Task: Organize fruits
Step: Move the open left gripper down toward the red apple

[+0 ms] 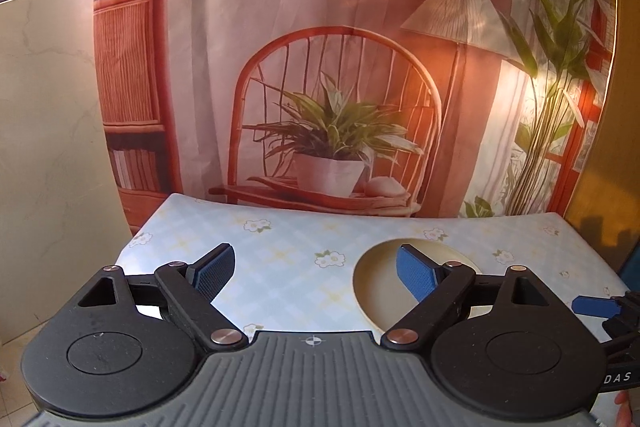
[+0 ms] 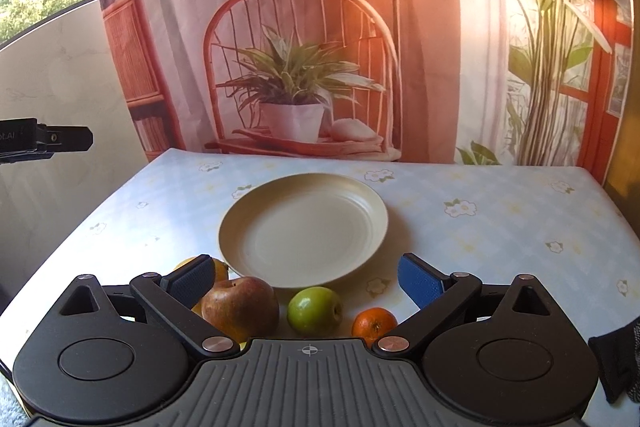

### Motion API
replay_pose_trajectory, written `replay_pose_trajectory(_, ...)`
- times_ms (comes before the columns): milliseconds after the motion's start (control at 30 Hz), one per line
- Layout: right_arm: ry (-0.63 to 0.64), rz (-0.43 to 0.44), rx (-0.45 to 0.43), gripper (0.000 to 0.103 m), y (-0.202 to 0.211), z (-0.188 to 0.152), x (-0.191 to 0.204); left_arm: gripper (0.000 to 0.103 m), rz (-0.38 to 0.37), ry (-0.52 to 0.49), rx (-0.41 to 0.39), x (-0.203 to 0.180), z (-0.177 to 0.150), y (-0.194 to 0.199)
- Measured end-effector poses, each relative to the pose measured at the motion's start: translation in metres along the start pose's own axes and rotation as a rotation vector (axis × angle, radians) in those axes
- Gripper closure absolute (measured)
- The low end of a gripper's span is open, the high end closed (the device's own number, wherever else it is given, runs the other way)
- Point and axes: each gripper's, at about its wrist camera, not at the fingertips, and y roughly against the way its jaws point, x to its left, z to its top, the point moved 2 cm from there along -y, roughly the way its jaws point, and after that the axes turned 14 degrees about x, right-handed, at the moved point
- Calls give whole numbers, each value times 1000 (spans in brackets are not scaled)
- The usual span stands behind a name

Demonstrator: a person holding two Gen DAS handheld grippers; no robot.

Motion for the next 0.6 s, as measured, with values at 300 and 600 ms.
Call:
replay_pose_trajectory(300, 97, -21, 108, 16, -36, 11, 23, 9, 22, -121, 105, -14, -10, -28)
replay_pose_trajectory(600, 194, 31, 185, 31, -58, -5, 36, 9, -48, -127, 232, -16, -19, -71)
